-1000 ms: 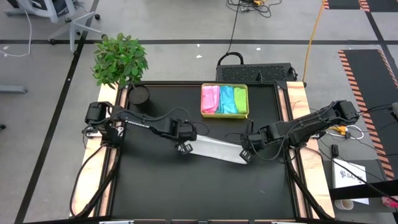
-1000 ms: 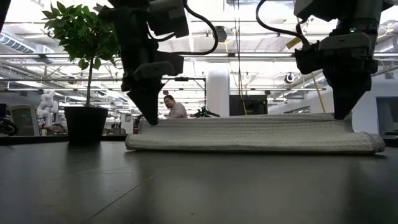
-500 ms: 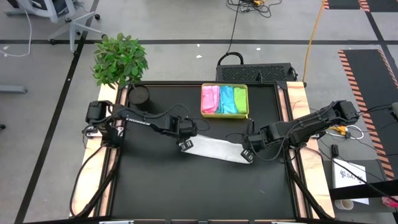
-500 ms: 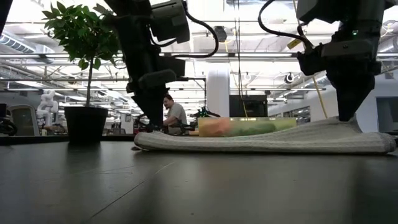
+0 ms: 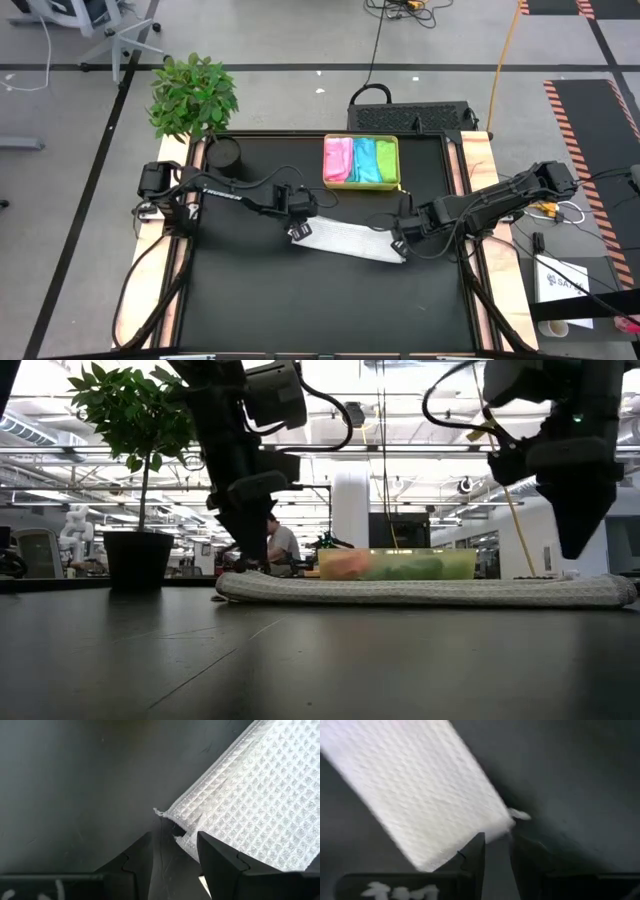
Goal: Fold microfiber towels
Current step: Fold the white microfiber cloth
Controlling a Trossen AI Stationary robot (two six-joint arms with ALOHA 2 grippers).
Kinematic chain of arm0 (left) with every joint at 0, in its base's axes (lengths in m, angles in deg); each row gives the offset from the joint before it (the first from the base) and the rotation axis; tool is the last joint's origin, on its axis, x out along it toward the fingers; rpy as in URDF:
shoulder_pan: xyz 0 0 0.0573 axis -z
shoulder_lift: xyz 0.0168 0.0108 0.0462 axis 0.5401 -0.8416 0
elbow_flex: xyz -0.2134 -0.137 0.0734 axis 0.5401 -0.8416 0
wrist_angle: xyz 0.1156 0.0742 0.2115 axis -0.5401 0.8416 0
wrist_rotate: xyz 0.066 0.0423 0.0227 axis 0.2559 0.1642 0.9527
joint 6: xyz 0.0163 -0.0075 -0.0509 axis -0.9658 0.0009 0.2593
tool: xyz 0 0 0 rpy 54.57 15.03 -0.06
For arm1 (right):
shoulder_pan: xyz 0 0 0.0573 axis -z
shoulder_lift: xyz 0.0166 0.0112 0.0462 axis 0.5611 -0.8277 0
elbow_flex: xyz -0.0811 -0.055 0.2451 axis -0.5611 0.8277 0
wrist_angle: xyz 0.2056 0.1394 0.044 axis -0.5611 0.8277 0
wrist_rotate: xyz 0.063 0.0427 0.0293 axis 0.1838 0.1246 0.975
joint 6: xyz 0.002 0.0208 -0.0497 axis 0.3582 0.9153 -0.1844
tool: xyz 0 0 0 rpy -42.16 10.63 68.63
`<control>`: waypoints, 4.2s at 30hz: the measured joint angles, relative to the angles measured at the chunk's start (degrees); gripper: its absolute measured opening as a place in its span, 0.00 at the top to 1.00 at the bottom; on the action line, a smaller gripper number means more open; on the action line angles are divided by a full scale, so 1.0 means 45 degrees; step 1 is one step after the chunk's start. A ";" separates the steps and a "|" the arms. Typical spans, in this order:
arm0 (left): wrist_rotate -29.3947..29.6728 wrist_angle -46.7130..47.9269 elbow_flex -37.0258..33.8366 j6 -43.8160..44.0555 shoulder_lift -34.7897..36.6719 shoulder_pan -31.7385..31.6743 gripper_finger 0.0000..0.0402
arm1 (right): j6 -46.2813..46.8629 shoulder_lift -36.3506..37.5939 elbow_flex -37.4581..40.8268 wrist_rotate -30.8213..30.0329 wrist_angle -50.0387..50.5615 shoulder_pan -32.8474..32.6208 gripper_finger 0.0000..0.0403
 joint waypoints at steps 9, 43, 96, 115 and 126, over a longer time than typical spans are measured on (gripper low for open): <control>0.0282 -0.0189 0.0005 0.0228 0.0000 0.0658 0.66 | 0.0195 0.0000 -0.0022 0.0364 -0.3527 -0.0135 0.94; 0.1394 -0.3992 -0.3288 0.2425 0.0034 0.1224 0.98 | 0.1858 0.0013 0.2996 -0.0065 -0.6148 -0.0534 1.00; -0.2601 -0.6217 -0.1854 0.0228 0.0991 0.0116 0.87 | 0.1522 0.1826 0.2953 -0.0719 -0.8064 -0.0656 1.00; -0.0952 -0.4871 -0.1860 0.3574 0.0986 0.0058 0.90 | 0.1202 0.1826 0.2953 -0.0753 -0.8098 -0.0699 1.00; -0.1075 -0.4276 -0.1888 0.4062 0.0865 0.0058 0.90 | 0.1156 0.1826 0.2953 -0.0760 -0.8095 -0.0702 1.00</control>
